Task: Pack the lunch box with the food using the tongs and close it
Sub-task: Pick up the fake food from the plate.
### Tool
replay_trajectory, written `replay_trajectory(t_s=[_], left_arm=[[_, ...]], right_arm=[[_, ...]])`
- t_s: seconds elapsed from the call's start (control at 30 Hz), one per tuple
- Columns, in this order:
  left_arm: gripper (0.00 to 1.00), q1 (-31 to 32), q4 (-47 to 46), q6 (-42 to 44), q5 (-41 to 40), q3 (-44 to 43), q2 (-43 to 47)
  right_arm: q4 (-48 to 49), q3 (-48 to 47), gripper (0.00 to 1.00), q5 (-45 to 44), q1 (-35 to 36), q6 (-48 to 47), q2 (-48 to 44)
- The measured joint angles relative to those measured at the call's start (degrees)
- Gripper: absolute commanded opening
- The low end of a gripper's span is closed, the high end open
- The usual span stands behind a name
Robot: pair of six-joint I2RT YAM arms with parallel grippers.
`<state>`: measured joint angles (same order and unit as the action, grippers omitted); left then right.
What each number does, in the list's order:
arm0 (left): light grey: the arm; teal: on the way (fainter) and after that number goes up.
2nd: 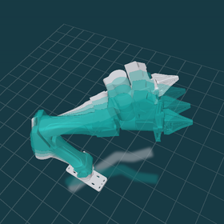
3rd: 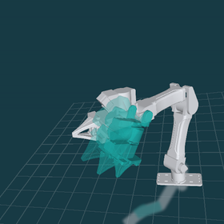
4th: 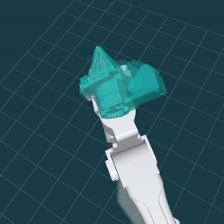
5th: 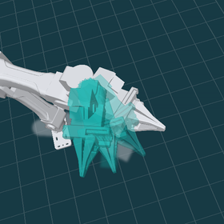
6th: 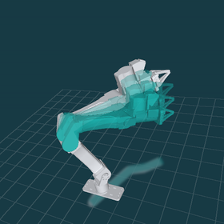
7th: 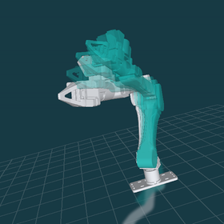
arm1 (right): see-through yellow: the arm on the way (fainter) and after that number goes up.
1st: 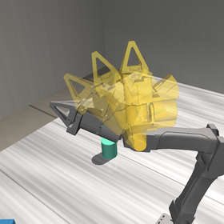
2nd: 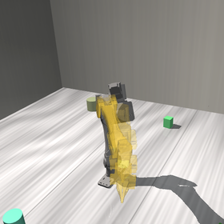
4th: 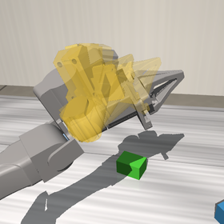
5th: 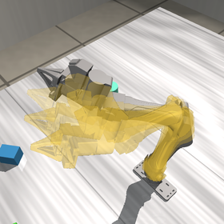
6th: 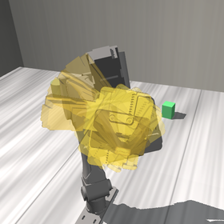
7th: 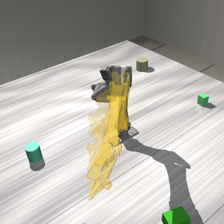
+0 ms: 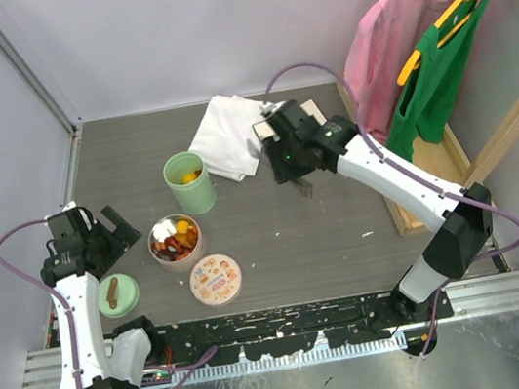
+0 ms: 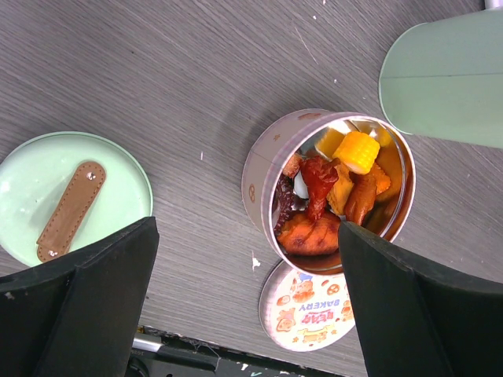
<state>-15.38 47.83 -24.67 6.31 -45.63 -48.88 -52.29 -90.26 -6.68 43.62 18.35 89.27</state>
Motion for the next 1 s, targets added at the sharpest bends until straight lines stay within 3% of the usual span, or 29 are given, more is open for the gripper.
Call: replay_trajectory(t_s=[0.2,0.57,1.0], left_arm=[[0.98,0.0,-0.02,0.0,0.0,0.0,0.0],[0.98,0.0,0.0,0.0,-0.04,0.0,0.0],[0.98,0.0,0.0,0.0,-0.04,0.0,0.0]], right_arm=[[-0.68,1.81,0.46,-4.98,-11.43,-1.9,1.07],[-1.42,-6.93,0.48,-8.46,-17.14,-6.23,13.92],[-1.51,-14.84,0.49,-8.15,-21.11,-7.78,22.29]])
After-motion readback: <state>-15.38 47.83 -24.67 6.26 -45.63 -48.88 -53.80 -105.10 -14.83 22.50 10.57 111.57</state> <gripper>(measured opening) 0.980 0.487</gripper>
